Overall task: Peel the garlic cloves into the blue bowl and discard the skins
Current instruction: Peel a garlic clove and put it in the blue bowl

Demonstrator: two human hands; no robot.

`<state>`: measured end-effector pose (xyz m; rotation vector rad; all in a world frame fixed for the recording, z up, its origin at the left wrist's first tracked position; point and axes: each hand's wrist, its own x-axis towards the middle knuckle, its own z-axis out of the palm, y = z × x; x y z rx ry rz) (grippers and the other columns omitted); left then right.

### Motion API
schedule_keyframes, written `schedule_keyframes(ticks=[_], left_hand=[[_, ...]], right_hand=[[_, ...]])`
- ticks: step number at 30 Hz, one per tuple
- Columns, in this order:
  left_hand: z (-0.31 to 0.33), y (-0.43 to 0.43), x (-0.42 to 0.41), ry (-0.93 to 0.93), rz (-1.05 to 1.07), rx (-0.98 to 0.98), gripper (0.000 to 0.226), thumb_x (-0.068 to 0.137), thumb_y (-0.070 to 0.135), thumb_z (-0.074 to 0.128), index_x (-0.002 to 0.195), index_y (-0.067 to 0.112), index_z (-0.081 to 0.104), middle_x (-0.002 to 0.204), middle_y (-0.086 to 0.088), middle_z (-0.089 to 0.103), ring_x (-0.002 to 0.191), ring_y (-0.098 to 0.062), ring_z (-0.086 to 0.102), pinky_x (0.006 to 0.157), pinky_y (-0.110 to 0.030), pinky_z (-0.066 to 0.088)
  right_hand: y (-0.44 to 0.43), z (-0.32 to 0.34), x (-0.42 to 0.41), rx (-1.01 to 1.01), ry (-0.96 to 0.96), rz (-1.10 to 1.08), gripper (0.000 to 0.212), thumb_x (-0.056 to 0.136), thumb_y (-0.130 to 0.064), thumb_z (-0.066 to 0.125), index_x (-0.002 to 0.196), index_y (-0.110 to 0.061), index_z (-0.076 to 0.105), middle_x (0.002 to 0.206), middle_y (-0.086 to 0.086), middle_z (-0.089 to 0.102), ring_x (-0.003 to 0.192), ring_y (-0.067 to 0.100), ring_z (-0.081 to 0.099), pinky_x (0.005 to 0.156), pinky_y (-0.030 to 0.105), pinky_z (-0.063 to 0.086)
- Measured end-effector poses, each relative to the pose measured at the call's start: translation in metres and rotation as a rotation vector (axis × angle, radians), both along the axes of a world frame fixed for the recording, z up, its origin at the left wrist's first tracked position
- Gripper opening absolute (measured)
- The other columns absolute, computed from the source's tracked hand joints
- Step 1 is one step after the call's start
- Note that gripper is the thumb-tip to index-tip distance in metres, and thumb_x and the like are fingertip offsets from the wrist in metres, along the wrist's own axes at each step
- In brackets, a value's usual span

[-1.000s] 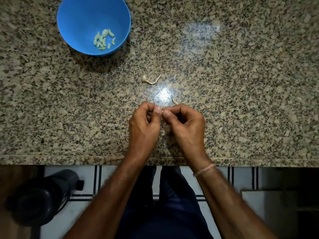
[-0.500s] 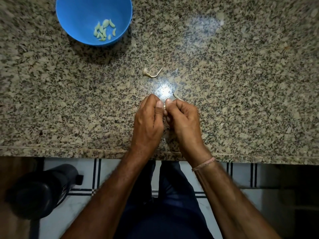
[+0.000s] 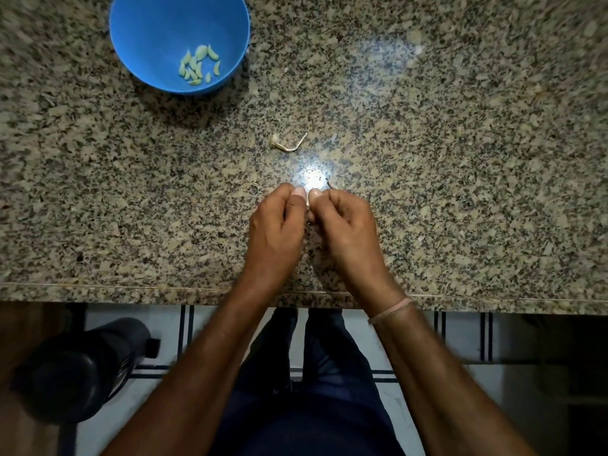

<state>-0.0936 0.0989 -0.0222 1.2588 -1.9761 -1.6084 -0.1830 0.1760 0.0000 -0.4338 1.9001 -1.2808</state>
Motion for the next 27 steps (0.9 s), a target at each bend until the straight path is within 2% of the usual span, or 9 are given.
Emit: schedule_keyframes(ticks=[3,5,10,12,14,16,18,22,27], left_hand=[[0.008,-0.001,0.000,0.112,0.138,0.618,0.037,0.111,0.028,0.044,0.077,0.017,0.051,0.063,0.006,0.043,0.056,-0.011,0.034,0.046,-0.024,0.032],[0.013,-0.002,-0.002,0.102,0.142,0.674,0.036,0.111,0.027,0.044,0.077,0.018,0.050,0.062,0.008,0.044,0.055,-0.009,0.035,0.045,-0.020,0.032],[0.011,0.000,-0.003,-0.069,-0.089,-0.400,0.028,0.110,0.017,0.048,0.082,0.019,0.044,0.073,0.009,0.044,0.062,0.000,0.037,0.058,-0.011,0.032],[0.007,-0.001,-0.005,-0.069,-0.053,-0.248,0.031,0.110,0.020,0.048,0.080,0.018,0.047,0.071,0.007,0.046,0.061,-0.001,0.037,0.056,-0.013,0.032],[0.008,-0.002,-0.005,-0.002,0.062,0.261,0.035,0.111,0.026,0.047,0.077,0.019,0.053,0.065,0.007,0.047,0.058,-0.007,0.038,0.052,-0.021,0.035],[0.009,-0.003,-0.003,0.052,0.148,0.605,0.036,0.111,0.030,0.047,0.076,0.020,0.054,0.062,0.009,0.046,0.056,-0.009,0.037,0.048,-0.023,0.034],[0.011,-0.002,-0.002,0.012,0.133,0.502,0.038,0.110,0.034,0.048,0.075,0.021,0.055,0.062,0.008,0.045,0.055,-0.010,0.037,0.048,-0.026,0.032],[0.018,0.002,-0.003,-0.078,0.068,0.049,0.040,0.110,0.036,0.048,0.073,0.022,0.049,0.062,0.008,0.042,0.053,-0.005,0.035,0.047,-0.019,0.031],[0.017,0.002,-0.003,-0.074,0.044,-0.062,0.033,0.108,0.035,0.053,0.083,0.014,0.058,0.068,0.009,0.052,0.057,-0.001,0.043,0.052,-0.012,0.035]], right_hand=[[0.006,-0.014,-0.006,-0.010,0.644,0.211,0.031,0.105,-0.025,0.057,0.077,-0.013,0.057,0.068,-0.010,0.048,0.062,0.005,0.042,0.058,0.017,0.035],[0.008,-0.016,-0.009,-0.028,0.717,0.226,0.030,0.105,-0.024,0.058,0.078,-0.013,0.058,0.069,-0.008,0.050,0.063,0.007,0.044,0.059,0.017,0.035],[0.004,0.003,-0.004,-0.036,-0.367,-0.107,0.034,0.106,-0.030,0.057,0.077,-0.014,0.064,0.062,-0.001,0.052,0.053,0.011,0.045,0.051,0.025,0.038],[0.005,0.001,-0.001,-0.018,-0.257,-0.082,0.033,0.106,-0.031,0.058,0.076,-0.019,0.062,0.062,-0.005,0.052,0.055,0.010,0.045,0.053,0.027,0.038],[0.010,-0.008,-0.004,0.006,0.345,0.108,0.029,0.105,-0.026,0.061,0.076,-0.019,0.061,0.065,-0.011,0.052,0.057,0.006,0.044,0.055,0.020,0.038],[0.011,-0.015,-0.009,0.004,0.646,0.209,0.025,0.104,-0.021,0.062,0.080,-0.014,0.063,0.069,-0.011,0.052,0.062,0.004,0.047,0.058,0.017,0.037],[0.012,-0.016,-0.010,-0.030,0.591,0.197,0.020,0.103,-0.019,0.063,0.085,-0.011,0.068,0.073,-0.007,0.060,0.067,0.007,0.055,0.059,0.022,0.044],[0.016,-0.003,-0.006,-0.060,0.085,-0.016,0.012,0.098,-0.021,0.073,0.095,-0.009,0.076,0.085,0.006,0.074,0.080,0.026,0.071,0.073,0.032,0.063],[0.018,0.001,-0.006,-0.058,-0.097,-0.136,0.020,0.097,-0.022,0.074,0.091,-0.003,0.073,0.083,0.011,0.074,0.073,0.024,0.071,0.069,0.029,0.060]])
